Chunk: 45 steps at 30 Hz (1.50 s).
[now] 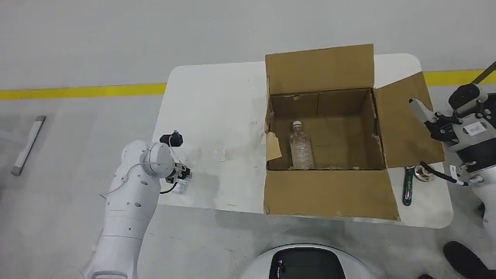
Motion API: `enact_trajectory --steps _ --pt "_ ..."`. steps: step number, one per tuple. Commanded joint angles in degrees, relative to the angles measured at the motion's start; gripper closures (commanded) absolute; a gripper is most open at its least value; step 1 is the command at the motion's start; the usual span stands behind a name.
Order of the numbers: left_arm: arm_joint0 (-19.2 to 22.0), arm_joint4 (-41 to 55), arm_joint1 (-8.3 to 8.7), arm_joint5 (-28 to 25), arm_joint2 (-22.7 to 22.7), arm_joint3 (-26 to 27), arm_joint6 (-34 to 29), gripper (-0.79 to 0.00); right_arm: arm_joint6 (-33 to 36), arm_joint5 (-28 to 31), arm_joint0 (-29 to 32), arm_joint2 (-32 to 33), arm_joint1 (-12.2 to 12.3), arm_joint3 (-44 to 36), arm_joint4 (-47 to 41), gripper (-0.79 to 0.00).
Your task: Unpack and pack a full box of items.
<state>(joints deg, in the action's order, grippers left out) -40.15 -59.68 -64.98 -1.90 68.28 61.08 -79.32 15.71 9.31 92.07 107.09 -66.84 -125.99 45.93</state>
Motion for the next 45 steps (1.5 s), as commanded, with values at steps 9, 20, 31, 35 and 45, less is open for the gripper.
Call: enact_trajectory --steps 9,20,31,35,45 --pt "0.8 0.4 -0.11 -0.1 -0.7 -1.4 0.4 -0.16 -0.2 0.1 0.2 0.3 0.0 -0.1 0.0 -0.785" --pt "0.1 0.2 0.87 0.7 2.1 3.7 -0.3 0.0 -0.1 0.1 0.3 0.4 0.0 -0.4 -0.3 -0.785" --pt "-1.8 9.6 3.05 0.8 13.7 32.1 -6.1 0.0 -0.3 0.1 0.3 -0.3 0.0 -0.3 0.2 -0.785" --pt "-1.0 15.2 3.48 -0.4 16.3 40.0 -7.7 0.0 -0.4 0.1 0.4 -0.6 0.0 -0.1 0.5 -0.785" --pt "-0.8 18.4 3.9 -0.4 17.2 44.5 -8.7 0.0 -1.6 -0.4 1.1 -0.1 -0.1 0.7 2.0 -0.585"
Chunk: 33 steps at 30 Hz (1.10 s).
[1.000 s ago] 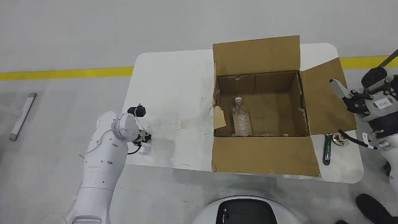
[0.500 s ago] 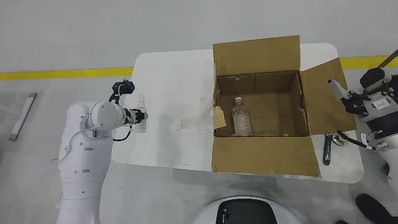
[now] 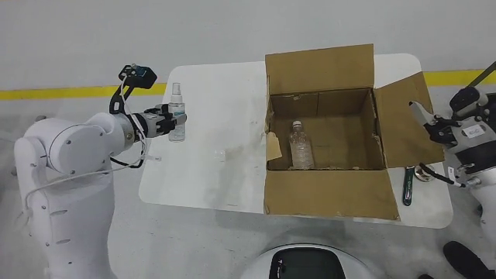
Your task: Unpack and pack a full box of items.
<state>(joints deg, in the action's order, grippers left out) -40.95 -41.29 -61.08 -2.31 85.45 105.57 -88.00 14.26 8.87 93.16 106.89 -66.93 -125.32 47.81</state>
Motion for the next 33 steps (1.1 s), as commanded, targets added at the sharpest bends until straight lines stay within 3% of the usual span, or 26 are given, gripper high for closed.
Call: enact_trajectory --steps 1,2,5,9,12,19,25,33 --pt "0.0 0.0 0.0 0.0 0.0 0.0 0.0 0.0 -0.3 0.1 0.1 0.2 0.0 0.2 0.2 -0.326" --pt "0.0 0.0 0.0 0.0 0.0 0.0 0.0 0.0 -0.4 0.2 0.2 0.2 0.0 0.3 0.3 -0.28" --pt "0.0 0.0 0.0 0.0 0.0 0.0 0.0 0.0 -0.5 0.2 0.3 0.2 0.0 0.4 0.5 -0.003" --pt "-0.2 0.3 -0.02 0.1 0.0 0.0 0.6 0.0 -0.6 0.4 0.2 -0.3 0.0 0.1 1.8 0.0" --pt "-1.0 3.3 -0.12 -0.3 -0.5 0.9 5.2 0.0 -0.6 0.3 -0.1 -1.0 0.0 -0.2 2.5 0.0" --pt "5.0 14.8 -0.94 -0.5 -5.3 0.0 12.0 0.0 -0.7 0.2 -0.6 -1.8 0.0 -0.7 3.9 0.0" --pt "10.7 26.4 -2.21 0.2 -13.4 -5.2 12.0 0.0 -1.1 -0.2 -0.1 -1.7 -0.1 -0.8 5.0 0.0" --pt "10.7 26.4 -2.21 0.2 -13.4 -5.2 12.0 0.0 -1.8 -1.1 0.6 -1.2 -0.2 -0.8 4.9 0.0"
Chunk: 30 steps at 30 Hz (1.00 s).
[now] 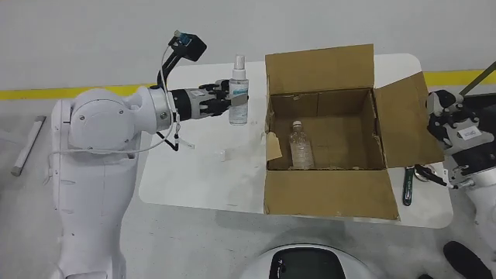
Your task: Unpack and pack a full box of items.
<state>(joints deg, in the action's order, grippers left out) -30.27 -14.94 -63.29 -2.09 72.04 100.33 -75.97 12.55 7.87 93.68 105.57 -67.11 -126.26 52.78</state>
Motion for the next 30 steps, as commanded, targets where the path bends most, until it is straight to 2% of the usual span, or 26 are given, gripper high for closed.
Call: enact_trajectory --steps 1,6,7,9,11,17,22,25,30 --pt "0.0 0.0 0.0 0.0 0.0 0.0 0.0 0.0 -0.1 -0.1 0.3 0.2 0.0 0.2 0.0 0.0" --pt "0.0 0.0 0.0 0.0 0.0 0.0 0.0 0.0 -0.3 -0.4 0.6 -0.1 -0.1 0.3 0.2 0.0" --pt "-0.5 0.8 -0.08 -0.4 -0.2 0.5 1.8 0.0 -0.3 -0.4 0.6 -0.2 -0.1 0.2 0.3 0.0" --pt "-0.2 2.4 -0.37 -2.0 -1.8 1.1 4.0 0.0 -0.2 -0.5 0.6 -0.3 -0.1 0.1 0.5 0.0" --pt "2.0 4.7 -1.03 -3.2 -5.0 0.3 6.1 0.0 -0.2 -0.5 0.4 -0.4 -0.1 0.0 0.7 0.0" --pt "12.1 13.7 -4.8 -4.0 -18.3 -9.5 11.6 0.0 -1.0 -1.9 0.7 1.0 -0.3 -0.2 0.4 0.0" --pt "17.5 17.2 -8.03 -1.4 -27.4 -19.6 12.8 0.0 -1.4 -2.7 1.3 2.9 -0.4 0.2 -0.7 0.0" --pt "18.9 18.2 -9.4 -0.1 -30.5 -24.5 13.2 0.0 -1.6 -2.7 1.8 3.6 -0.4 0.1 -1.2 0.0" --pt "19.0 18.4 -9.53 0.0 -30.7 -24.8 13.3 0.0 -1.7 -2.8 2.4 3.9 -0.5 -0.2 -1.5 -0.012"
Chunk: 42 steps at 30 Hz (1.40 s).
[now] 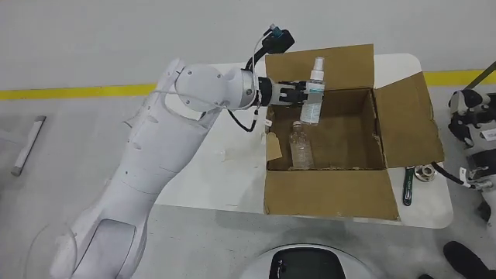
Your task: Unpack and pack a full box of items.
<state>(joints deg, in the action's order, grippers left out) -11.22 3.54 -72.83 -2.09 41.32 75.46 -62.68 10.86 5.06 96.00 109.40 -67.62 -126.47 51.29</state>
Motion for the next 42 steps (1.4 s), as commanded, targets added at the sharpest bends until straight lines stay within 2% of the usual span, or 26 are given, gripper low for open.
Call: enact_trajectory --steps 1,11,19,25,30,36,42 --pt "0.0 0.0 0.01 0.0 0.0 0.1 0.0 0.0 -0.1 0.0 0.1 0.0 0.0 0.0 0.0 -0.015" --pt "-0.9 -0.5 0.08 0.7 0.1 0.1 1.3 0.0 0.4 0.6 -0.3 -0.8 -0.1 -0.2 -0.4 -0.031" --pt "-1.4 1.4 -1.09 11.0 -1.9 1.1 1.0 0.0 0.5 0.9 -0.7 -1.4 -0.2 -0.5 0.0 -0.025" --pt "0.6 -2.9 -2.36 20.9 -6.0 -0.7 -0.8 0.0 0.3 1.2 -0.6 -1.4 -0.3 -0.5 -0.1 -0.031" --pt "1.9 -6.9 -2.99 26.6 -8.4 -2.6 -2.4 0.0 0.2 1.3 -0.6 -1.4 -0.3 -0.3 -0.2 -0.031" --pt "1.9 -8.3 -3.03 29.6 -8.9 -4.5 -5.3 0.0 0.2 1.5 -0.7 -1.1 -0.4 0.0 -0.5 -0.034" --pt "0.7 -9.0 -2.59 30.2 -7.7 -4.8 -5.2 0.0 0.3 1.7 -1.0 -0.8 -0.4 0.3 -0.6 -0.043"
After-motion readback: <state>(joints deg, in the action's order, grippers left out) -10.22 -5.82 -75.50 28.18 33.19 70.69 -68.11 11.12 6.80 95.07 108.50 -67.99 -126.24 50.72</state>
